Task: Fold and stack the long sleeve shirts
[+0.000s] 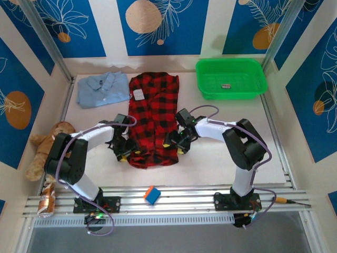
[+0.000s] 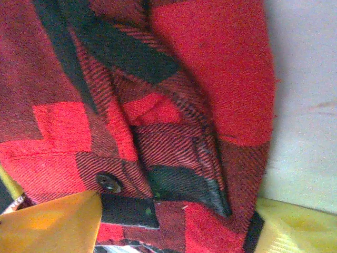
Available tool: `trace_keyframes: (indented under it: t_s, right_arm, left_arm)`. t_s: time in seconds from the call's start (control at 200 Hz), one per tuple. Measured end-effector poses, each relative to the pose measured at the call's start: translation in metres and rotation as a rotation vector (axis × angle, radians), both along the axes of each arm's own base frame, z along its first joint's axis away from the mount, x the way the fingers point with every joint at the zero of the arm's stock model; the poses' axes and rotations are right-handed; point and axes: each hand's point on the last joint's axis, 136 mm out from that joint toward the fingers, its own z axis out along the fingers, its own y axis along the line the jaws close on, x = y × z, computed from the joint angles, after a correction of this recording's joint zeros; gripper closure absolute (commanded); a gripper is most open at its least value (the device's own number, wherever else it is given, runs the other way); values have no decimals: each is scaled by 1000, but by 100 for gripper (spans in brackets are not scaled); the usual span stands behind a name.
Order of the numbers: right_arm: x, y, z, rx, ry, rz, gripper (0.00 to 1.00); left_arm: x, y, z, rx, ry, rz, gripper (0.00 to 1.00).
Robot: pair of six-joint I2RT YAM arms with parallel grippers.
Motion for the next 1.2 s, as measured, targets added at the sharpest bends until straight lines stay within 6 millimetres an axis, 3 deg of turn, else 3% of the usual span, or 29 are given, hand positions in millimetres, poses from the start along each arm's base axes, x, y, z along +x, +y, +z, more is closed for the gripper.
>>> trace_keyframes:
  t_s: [0.17, 0.295, 0.425, 0.61, 0.745, 0.96, 1.201]
  right_arm:
    - [2, 1, -5, 22, 40, -14, 78]
    - [7, 9, -6, 48, 10, 2, 90]
    - [6, 12, -2, 59, -13, 22, 92]
    - [1, 11, 24, 91, -64, 37, 95]
    - [0, 13, 42, 117, -104, 49, 96]
    - [-3, 10, 43, 104, -94, 63, 96]
    - [22, 12, 70, 149, -145, 54, 96]
  left_arm:
    - [-2, 4, 0, 29, 22, -35, 79]
    - [4, -8, 4, -38, -23, -68, 89]
    - [11, -21, 8, -108, -90, -107, 100]
    - [18, -27, 14, -183, -180, -124, 100]
    - [24, -27, 36, -235, -257, -116, 100]
    - [34, -27, 67, -311, -340, -101, 100]
    - [45, -23, 78, -367, -351, -60, 100]
